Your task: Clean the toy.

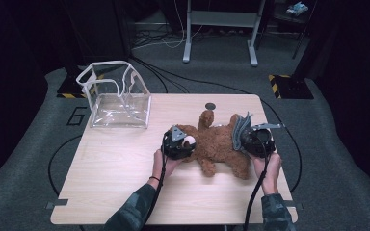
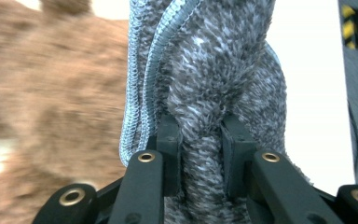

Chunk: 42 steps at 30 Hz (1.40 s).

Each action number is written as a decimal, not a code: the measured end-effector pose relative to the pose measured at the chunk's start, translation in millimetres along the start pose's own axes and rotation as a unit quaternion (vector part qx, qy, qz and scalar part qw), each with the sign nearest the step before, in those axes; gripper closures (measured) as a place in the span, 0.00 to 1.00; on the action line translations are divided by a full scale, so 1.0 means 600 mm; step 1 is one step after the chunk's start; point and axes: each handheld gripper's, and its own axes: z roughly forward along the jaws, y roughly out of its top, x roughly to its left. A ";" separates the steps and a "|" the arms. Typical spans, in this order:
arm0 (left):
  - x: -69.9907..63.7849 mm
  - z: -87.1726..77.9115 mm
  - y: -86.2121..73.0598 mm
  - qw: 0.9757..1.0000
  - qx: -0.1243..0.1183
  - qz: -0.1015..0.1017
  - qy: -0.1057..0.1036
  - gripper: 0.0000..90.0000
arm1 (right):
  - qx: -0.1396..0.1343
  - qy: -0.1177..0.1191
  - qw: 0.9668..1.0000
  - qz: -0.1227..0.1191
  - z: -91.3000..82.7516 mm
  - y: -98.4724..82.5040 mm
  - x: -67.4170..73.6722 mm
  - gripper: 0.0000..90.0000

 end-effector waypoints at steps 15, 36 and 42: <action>-0.001 0.001 0.000 1.000 0.000 0.001 0.001 0.49 | 0.059 -0.016 0.998 0.016 0.098 -0.015 -0.001 0.82; 0.003 0.001 0.001 1.000 0.002 -0.001 -0.003 0.49 | 0.038 0.010 0.999 -0.017 0.069 -0.009 -0.004 0.81; 0.003 0.000 0.002 1.000 0.005 0.000 -0.005 0.49 | 0.042 -0.019 0.999 0.005 0.088 0.014 -0.025 0.82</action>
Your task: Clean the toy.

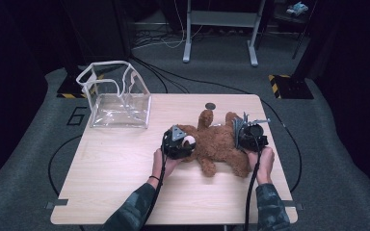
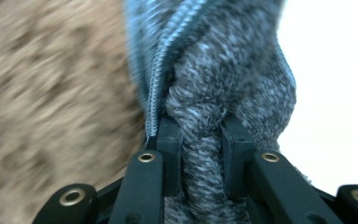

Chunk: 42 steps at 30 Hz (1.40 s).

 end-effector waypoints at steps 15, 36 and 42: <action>-0.001 0.000 -0.001 1.000 -0.003 -0.001 0.002 0.49 | -0.054 -0.014 0.998 0.019 -0.077 0.013 -0.015 0.81; -0.005 0.000 0.000 1.000 0.000 -0.001 0.007 0.49 | 0.016 -0.008 0.999 -0.039 -0.061 -0.075 0.033 0.80; -0.004 0.000 0.000 1.000 0.000 -0.002 0.007 0.49 | 0.035 -0.025 0.998 -0.034 -0.081 -0.097 0.012 0.80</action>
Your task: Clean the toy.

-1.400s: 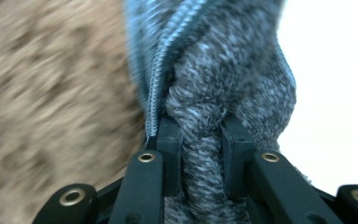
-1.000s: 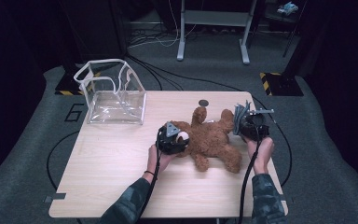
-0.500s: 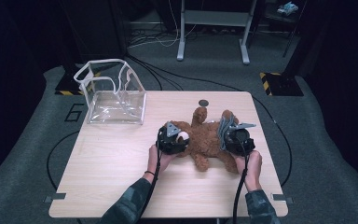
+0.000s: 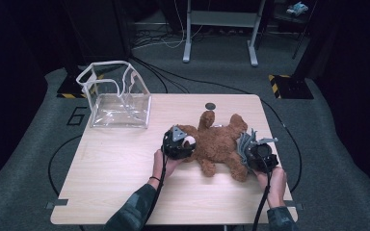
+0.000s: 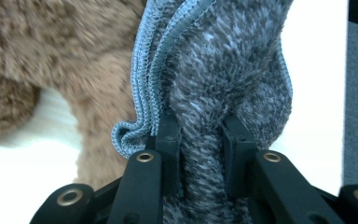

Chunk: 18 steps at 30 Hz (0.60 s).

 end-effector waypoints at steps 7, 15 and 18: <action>-0.001 0.001 0.000 1.000 -0.001 -0.001 0.002 0.49 | -0.056 0.025 0.998 -0.001 -0.037 0.036 0.012 0.80; 0.000 -0.001 0.001 1.000 0.002 0.000 0.000 0.49 | -0.045 0.035 0.998 -0.041 0.012 0.073 0.068 0.80; 0.000 -0.001 0.001 1.000 0.002 0.001 -0.001 0.49 | -0.041 0.034 0.998 -0.031 0.018 0.061 0.059 0.80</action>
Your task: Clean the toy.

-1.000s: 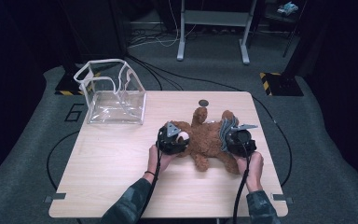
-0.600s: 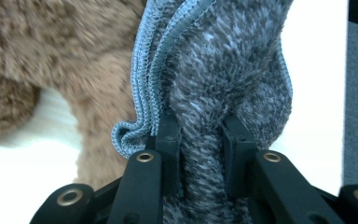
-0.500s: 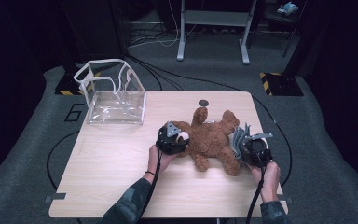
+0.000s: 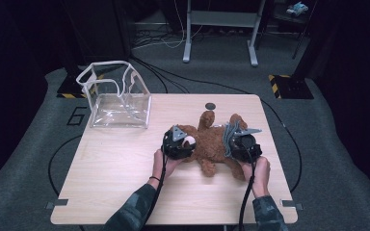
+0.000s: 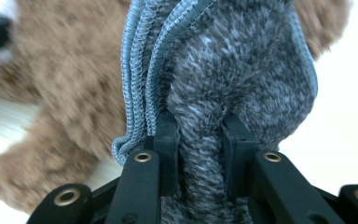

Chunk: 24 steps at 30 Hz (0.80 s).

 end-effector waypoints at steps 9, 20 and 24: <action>-0.002 0.000 0.001 1.000 0.001 0.000 0.002 0.49 | 0.015 -0.011 0.999 0.038 -0.025 -0.069 -0.040 0.80; 0.000 0.002 0.003 1.000 0.002 -0.004 0.002 0.49 | -0.030 0.000 0.999 -0.023 -0.042 -0.025 0.020 0.79; 0.000 0.002 0.004 1.000 0.004 -0.003 0.002 0.49 | -0.026 -0.014 0.999 -0.042 -0.014 -0.012 0.049 0.79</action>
